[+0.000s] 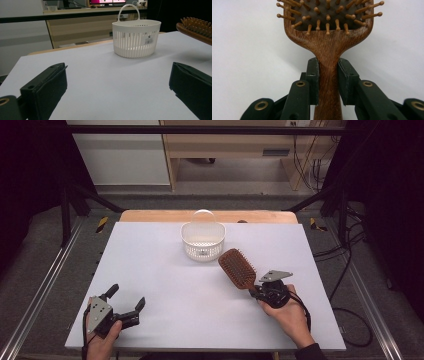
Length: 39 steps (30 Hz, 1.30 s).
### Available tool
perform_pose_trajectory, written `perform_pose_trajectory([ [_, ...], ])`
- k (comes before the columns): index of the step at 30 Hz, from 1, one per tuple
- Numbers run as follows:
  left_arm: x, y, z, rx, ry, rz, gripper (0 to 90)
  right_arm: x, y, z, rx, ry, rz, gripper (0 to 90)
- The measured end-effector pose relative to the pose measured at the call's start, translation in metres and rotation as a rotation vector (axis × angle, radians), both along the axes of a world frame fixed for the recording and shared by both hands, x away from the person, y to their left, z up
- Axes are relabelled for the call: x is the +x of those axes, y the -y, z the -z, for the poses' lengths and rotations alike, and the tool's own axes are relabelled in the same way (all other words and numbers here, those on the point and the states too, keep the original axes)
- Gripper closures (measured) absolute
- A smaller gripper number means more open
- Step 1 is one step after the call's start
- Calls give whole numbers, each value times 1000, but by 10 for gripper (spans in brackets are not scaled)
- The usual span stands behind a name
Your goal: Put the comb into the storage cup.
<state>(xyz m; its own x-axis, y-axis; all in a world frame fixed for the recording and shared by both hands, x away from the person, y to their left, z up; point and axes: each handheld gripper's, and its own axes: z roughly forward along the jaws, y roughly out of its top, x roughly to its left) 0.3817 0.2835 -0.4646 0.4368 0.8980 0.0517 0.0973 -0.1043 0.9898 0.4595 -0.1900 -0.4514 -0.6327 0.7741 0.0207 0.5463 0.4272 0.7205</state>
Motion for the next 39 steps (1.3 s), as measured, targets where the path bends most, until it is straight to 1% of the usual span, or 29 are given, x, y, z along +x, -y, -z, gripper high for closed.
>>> perform_pose_trajectory([
  [2,-2,1,-2,-6,5,4,16,-1,-2,-1,24,26,-1,732],
  [4,-4,1,-5,-33,10,15,17,-2,-4,-2,41,54,-10,732],
  [6,-5,3,-10,-32,16,26,16,-4,-6,-4,60,84,-14,732],
  [7,-5,4,-13,-43,15,29,16,-4,-7,-5,73,97,-17,732],
  [8,-4,6,-16,-64,14,33,16,-5,-7,-5,88,106,-15,732],
  [9,-2,9,-19,-73,10,40,16,-6,-8,-6,95,120,-20,732],
  [10,0,12,-23,-68,11,40,15,-6,-9,-6,108,130,-23,732],
  [11,1,16,-26,-55,21,23,10,-7,-10,-6,116,141,-26,732],
  [12,3,21,-28,-47,22,8,6,-7,-12,-6,121,152,-32,732],
  [13,6,25,-30,-42,8,21,2,-8,-13,-6,130,159,-37,732],
  [15,11,33,-35,-51,-12,35,2,-8,-15,-6,145,168,-51,732],
  [16,13,38,-37,-43,-14,43,2,-8,-17,-6,152,168,-61,732],
  [18,18,46,-43,-28,-7,51,3,-8,-20,-5,152,170,-71,732],
  [21,23,56,-52,-32,-2,87,13,-8,-26,-3,162,168,-81,732],
  [22,24,59,-56,-37,-1,96,13,-8,-27,-3,165,169,-84,732],
  [24,27,63,-62,-65,-3,116,13,-9,-31,-4,168,177,-88,732],
  [26,30,68,-68,-85,-5,145,13,-9,-35,-5,174,182,-94,732],
  [28,33,74,-72,-93,-32,166,13,-10,-38,-6,176,196,-99,732],
  [29,35,77,-74,-92,-39,176,15,-10,-40,-7,179,202,-99,732],
  [32,39,86,-79,-83,-31,201,11,-9,-45,-9,192,223,-105,732],
  [34,42,90,-81,-93,-37,216,17,-8,-50,-10,202,235,-109,732],
  [36,45,93,-83,-115,-41,215,19,-8,-54,-12,213,249,-115,732],
  [39,46,96,-88,-138,-44,235,19,-7,-61,-14,231,268,-127,732],
])
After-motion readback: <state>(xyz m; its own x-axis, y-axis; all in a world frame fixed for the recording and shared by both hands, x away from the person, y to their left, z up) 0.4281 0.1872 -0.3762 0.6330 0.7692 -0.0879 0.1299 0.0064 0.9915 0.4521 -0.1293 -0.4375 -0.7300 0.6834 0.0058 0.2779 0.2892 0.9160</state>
